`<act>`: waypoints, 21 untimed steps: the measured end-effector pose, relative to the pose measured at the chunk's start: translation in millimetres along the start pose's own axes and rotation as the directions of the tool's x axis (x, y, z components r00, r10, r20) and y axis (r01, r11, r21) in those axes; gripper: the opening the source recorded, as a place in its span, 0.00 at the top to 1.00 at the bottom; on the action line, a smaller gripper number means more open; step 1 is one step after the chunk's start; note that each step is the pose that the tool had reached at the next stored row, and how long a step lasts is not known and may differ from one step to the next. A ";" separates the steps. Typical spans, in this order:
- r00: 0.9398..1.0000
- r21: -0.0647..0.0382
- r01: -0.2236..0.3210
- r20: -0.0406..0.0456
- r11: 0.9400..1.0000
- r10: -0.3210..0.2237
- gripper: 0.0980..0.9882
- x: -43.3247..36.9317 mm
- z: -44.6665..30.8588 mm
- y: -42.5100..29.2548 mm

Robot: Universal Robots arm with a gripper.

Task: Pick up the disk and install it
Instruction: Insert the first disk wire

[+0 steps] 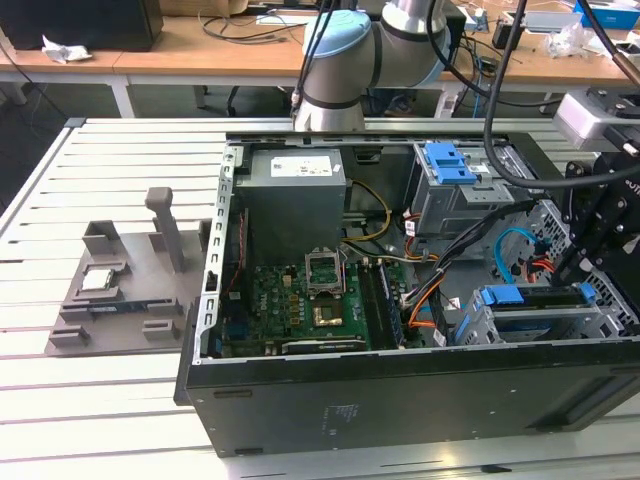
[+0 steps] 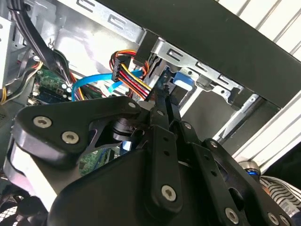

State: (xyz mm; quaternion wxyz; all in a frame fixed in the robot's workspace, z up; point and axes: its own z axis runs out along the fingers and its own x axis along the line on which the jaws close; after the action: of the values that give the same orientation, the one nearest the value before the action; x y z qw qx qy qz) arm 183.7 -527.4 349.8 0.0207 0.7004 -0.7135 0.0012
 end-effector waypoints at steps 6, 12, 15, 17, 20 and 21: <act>1.000 0.000 0.000 0.002 1.000 0.000 0.93 4.6 2.3 0.1; 1.000 0.000 0.000 0.009 1.000 0.000 0.93 4.6 3.4 0.1; 1.000 0.000 0.000 0.016 1.000 0.000 0.93 4.6 4.3 0.5; 1.000 0.000 0.000 0.017 1.000 0.000 0.93 4.6 5.2 0.9; 1.000 0.000 0.000 0.018 1.000 0.000 0.93 5.8 6.8 0.9; 1.000 0.000 0.001 0.018 1.000 -0.001 0.93 6.2 7.4 0.8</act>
State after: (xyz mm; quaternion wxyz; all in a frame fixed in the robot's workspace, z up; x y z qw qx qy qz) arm 182.6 -533.8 342.5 0.0145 0.7006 -0.7134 -0.0051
